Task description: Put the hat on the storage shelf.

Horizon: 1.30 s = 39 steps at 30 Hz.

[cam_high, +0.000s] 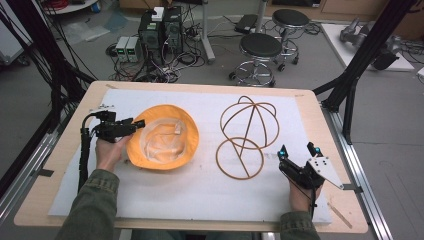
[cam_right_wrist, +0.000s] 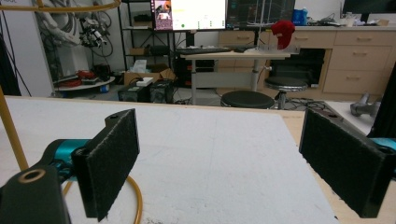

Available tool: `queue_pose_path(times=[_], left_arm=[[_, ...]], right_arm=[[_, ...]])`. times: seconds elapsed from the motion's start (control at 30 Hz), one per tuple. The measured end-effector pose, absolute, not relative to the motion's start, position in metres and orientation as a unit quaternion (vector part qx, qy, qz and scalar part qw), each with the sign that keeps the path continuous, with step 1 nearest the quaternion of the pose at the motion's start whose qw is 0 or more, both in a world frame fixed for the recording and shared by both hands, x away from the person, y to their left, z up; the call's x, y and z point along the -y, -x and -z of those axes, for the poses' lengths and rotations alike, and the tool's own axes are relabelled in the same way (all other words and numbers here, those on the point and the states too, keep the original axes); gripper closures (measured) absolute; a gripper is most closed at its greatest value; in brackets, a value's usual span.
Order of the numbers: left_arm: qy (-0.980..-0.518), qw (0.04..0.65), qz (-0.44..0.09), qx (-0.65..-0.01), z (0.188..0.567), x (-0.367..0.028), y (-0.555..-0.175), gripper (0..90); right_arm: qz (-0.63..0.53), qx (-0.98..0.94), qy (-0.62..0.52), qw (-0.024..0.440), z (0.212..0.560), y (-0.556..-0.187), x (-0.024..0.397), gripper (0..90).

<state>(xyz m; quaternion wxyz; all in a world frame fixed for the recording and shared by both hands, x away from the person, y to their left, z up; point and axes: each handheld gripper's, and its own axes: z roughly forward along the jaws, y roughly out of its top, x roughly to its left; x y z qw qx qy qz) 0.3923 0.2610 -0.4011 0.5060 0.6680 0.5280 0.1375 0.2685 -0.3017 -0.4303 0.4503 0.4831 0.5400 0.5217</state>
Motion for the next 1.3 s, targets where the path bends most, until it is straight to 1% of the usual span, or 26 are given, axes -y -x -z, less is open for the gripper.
queue_pose_path(times=[0.1, 0.13, 0.17, 0.2, 0.23, 0.3, 0.37, 0.53, 0.8, 0.87, 1.0, 1.17, 1.3], left_arm=[[-0.684, 0.496, -0.137, -0.517, 0.404, -0.258, -0.392, 59.2], [-0.684, 0.496, -0.137, -0.517, 0.404, -0.258, -0.392, 67.3], [-0.690, 0.496, -0.132, -0.511, 0.404, -0.257, -0.392, 67.3], [-0.694, 0.495, -0.131, -0.506, 0.405, -0.256, -0.392, 75.1], [-0.696, 0.498, -0.126, -0.502, 0.405, -0.255, -0.391, 86.2], [-0.691, 0.509, -0.122, -0.499, 0.405, -0.255, -0.388, 87.3], [-0.694, 0.505, -0.134, -0.495, 0.404, -0.254, -0.386, 87.6], [-0.694, 0.505, -0.145, -0.491, 0.404, -0.252, -0.385, 87.7], [-0.696, 0.508, -0.148, -0.486, 0.404, -0.253, -0.385, 87.7], [-0.692, 0.514, -0.141, -0.488, 0.403, -0.253, -0.384, 87.7], [-0.689, 0.519, -0.150, -0.483, 0.402, -0.251, -0.383, 87.8], [-0.686, 0.545, -0.153, -0.458, 0.398, -0.249, -0.379, 87.8], [-0.669, 0.573, -0.179, -0.438, 0.389, -0.245, -0.371, 87.9]], right_arm=[[-0.522, -0.538, -0.485, 0.450, 0.430, -0.268, 0.302, 11.0], [-0.523, -0.537, -0.485, 0.450, 0.430, -0.268, 0.302, 11.0], [-0.523, -0.537, -0.485, 0.450, 0.430, -0.268, 0.302, 11.0], [-0.522, -0.538, -0.486, 0.450, 0.430, -0.268, 0.302, 11.0], [-0.522, -0.537, -0.486, 0.450, 0.430, -0.268, 0.302, 11.0], [-0.521, -0.536, -0.490, 0.448, 0.430, -0.268, 0.303, 11.0], [-0.520, -0.536, -0.490, 0.449, 0.430, -0.268, 0.303, 11.0], [-0.520, -0.536, -0.489, 0.451, 0.430, -0.268, 0.303, 11.0], [-0.520, -0.537, -0.488, 0.451, 0.430, -0.268, 0.303, 11.0], [-0.520, -0.537, -0.489, 0.449, 0.430, -0.268, 0.303, 11.1], [-0.521, -0.537, -0.489, 0.449, 0.430, -0.268, 0.302, 11.1], [-0.521, -0.537, -0.489, 0.449, 0.430, -0.268, 0.303, 11.0], [-0.519, -0.537, -0.487, 0.453, 0.430, -0.268, 0.303, 11.0]])
